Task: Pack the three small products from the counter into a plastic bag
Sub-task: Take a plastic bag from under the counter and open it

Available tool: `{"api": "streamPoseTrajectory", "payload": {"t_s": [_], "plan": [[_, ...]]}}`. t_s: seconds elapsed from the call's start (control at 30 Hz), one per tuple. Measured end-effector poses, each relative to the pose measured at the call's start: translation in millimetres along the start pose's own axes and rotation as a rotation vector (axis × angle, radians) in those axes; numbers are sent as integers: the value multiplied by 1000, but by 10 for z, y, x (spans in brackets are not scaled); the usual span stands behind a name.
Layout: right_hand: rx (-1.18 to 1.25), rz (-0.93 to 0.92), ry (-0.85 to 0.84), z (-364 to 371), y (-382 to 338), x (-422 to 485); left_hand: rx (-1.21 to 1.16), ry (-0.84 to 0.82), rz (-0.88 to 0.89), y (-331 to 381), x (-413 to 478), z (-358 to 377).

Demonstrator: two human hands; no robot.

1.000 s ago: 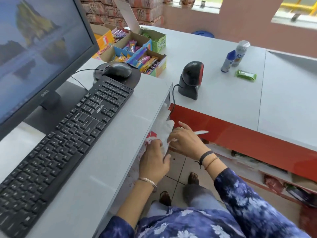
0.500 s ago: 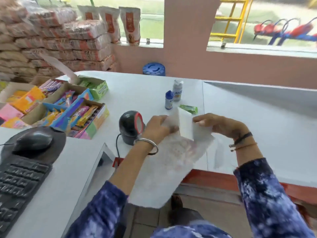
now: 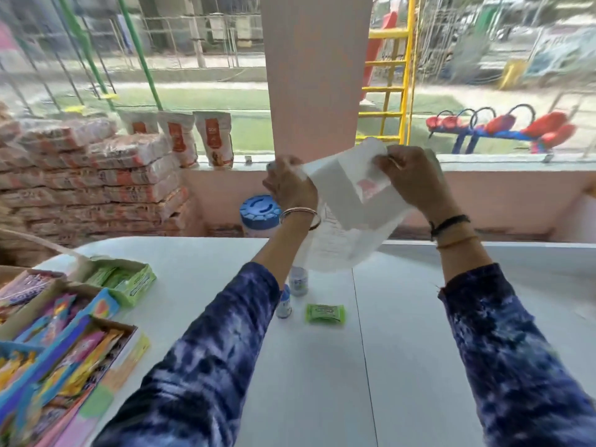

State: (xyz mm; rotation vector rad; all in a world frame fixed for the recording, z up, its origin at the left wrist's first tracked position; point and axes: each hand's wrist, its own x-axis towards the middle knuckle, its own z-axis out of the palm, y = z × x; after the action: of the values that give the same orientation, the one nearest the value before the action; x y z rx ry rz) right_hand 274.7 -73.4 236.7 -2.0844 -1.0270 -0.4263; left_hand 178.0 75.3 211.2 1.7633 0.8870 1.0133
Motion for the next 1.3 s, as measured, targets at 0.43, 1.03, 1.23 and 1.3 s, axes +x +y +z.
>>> {"api": "streamPoseTrajectory", "payload": {"t_s": [0.43, 1.03, 1.23, 1.3], "plan": [[48, 355, -151, 1649, 193, -111, -369, -614, -594, -1137, 359, 392], [211, 503, -108, 1618, 363, 67, 66, -357, -283, -1260, 711, 225], [-15, 447, 276, 1106, 783, 473, 270, -104, -193, -1456, 939, -177], [16, 362, 224, 1223, 722, 546, 529, -112, 139, -1449, 849, -90]]}}
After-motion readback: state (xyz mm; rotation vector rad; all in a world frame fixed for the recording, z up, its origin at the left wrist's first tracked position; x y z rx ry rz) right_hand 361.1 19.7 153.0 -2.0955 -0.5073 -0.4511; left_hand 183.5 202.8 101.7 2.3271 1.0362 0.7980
